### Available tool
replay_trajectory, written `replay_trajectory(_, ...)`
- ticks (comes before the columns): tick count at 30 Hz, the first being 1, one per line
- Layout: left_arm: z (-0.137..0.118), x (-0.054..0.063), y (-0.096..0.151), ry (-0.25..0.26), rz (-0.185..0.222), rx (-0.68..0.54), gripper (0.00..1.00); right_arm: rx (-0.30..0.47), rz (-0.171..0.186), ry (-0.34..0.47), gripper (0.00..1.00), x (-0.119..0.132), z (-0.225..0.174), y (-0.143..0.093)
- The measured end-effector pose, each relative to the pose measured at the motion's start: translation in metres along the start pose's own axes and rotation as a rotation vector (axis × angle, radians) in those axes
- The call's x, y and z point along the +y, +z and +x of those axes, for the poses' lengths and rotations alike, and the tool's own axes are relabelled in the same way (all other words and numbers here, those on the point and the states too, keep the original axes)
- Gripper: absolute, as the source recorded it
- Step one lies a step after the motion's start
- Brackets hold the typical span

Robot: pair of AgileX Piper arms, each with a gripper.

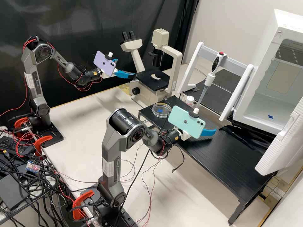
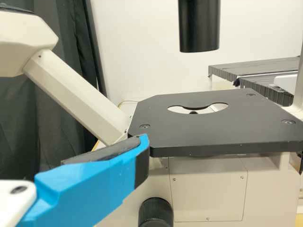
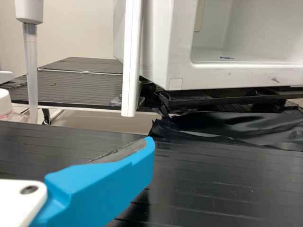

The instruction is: Move the petri dish to the incubator

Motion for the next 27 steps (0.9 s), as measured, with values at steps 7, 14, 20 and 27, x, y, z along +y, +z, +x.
replay_trajectory(7, 0.000, 0.000, 0.000, 0.000, 0.000, 0.000, 1.00, 0.000, 0.000, 0.000, 1.00, 0.000, 0.000, 0.000)
replay_trajectory(14, 0.000, 0.000, 0.000, 0.000, 0.000, 0.000, 1.00, 0.011, 0.001, 0.014, 1.00, 0.006, -0.013, 0.000)
replay_trajectory(20, 0.000, 0.000, 0.000, 0.000, 0.000, 0.000, 1.00, 0.137, 0.016, 0.046, 1.00, 0.011, -0.038, -0.015)
replay_trajectory(27, 0.000, 0.000, 0.000, 0.000, 0.000, 0.000, 1.00, 0.298, 0.012, -0.014, 1.00, -0.013, -0.063, -0.041)
